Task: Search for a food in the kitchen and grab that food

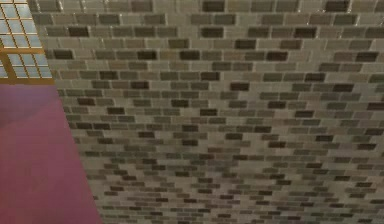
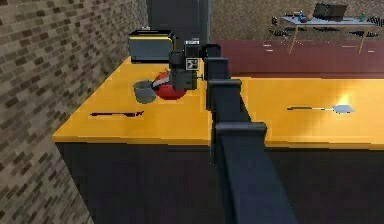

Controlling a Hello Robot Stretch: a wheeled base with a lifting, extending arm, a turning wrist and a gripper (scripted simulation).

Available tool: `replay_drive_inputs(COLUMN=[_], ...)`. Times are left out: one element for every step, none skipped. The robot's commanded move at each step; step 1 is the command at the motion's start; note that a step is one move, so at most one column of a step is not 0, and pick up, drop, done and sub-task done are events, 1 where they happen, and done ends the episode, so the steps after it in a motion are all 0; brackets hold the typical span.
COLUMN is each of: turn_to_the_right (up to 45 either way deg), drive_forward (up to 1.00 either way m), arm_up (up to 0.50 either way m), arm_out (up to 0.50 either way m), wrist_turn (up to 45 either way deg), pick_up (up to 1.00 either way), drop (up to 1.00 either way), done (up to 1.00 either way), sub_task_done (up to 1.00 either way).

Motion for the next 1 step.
replay_drive_inputs(turn_to_the_right=[0.0], drive_forward=[0.0], arm_up=[0.0], arm_out=[0.0], wrist_turn=[0.0], pick_up=[0.0], drop=[0.0], done=[1.0], sub_task_done=[0.0])
